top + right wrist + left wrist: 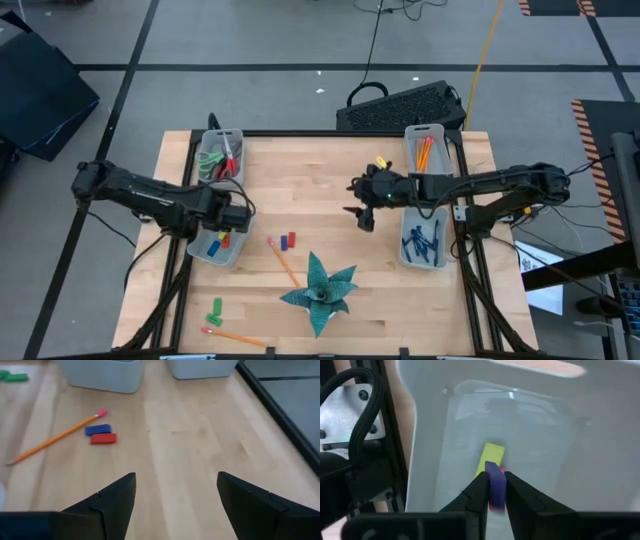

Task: Sort crayons/erasers/pens/pencils in bins
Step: Put the blue eraser into the bottom left gray bin, then put the red eraser into the bottom left gray bin

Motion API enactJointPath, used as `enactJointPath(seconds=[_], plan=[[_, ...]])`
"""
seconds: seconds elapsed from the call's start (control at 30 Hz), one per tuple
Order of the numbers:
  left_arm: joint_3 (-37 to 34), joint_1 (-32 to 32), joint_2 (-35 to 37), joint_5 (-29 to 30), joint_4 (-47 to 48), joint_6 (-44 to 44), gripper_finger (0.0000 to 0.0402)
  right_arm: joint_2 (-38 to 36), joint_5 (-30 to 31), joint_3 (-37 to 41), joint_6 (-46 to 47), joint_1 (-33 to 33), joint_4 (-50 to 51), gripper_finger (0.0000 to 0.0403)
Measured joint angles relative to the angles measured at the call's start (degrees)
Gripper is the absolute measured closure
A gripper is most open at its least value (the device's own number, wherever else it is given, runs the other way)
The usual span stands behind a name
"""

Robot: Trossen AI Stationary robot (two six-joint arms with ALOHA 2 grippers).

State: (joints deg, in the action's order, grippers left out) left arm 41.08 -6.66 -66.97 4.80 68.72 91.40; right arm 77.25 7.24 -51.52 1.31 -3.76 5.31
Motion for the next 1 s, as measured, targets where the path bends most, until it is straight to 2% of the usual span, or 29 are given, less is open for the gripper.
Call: enactJointPath(seconds=[0.17,0.27,0.37,0.57,0.77,1.0], plan=[[-0.2,2.6,-2.2,-0.3,-0.1,-5.1,0.0325,-0.6,0.5,-0.2,1.6,1.3,-1.0,0.0133],[0.1,5.0,-1.5,-1.8,0.4,-7.5,0.0298,-0.6,3.3,-0.8,0.5,1.0,-0.8,0.0133],[3.6,6.5,0.8,-2.8,0.4,-9.8,0.0268,-0.6,4.9,-1.6,0.0,0.2,-1.0,0.0133],[13.2,5.3,0.8,6.5,-7.3,-19.5,0.024,-0.6,4.7,-1.7,2.6,-1.3,-0.8,0.0133],[20.0,4.6,-10.8,7.3,-13.4,-23.6,0.0239,-0.6,4.7,-1.7,7.2,-1.4,-0.7,0.0133],[29.3,3.8,-28.3,5.6,-13.7,-25.0,0.0238,-0.7,4.5,-1.7,10.7,-0.9,-0.3,0.0133]])
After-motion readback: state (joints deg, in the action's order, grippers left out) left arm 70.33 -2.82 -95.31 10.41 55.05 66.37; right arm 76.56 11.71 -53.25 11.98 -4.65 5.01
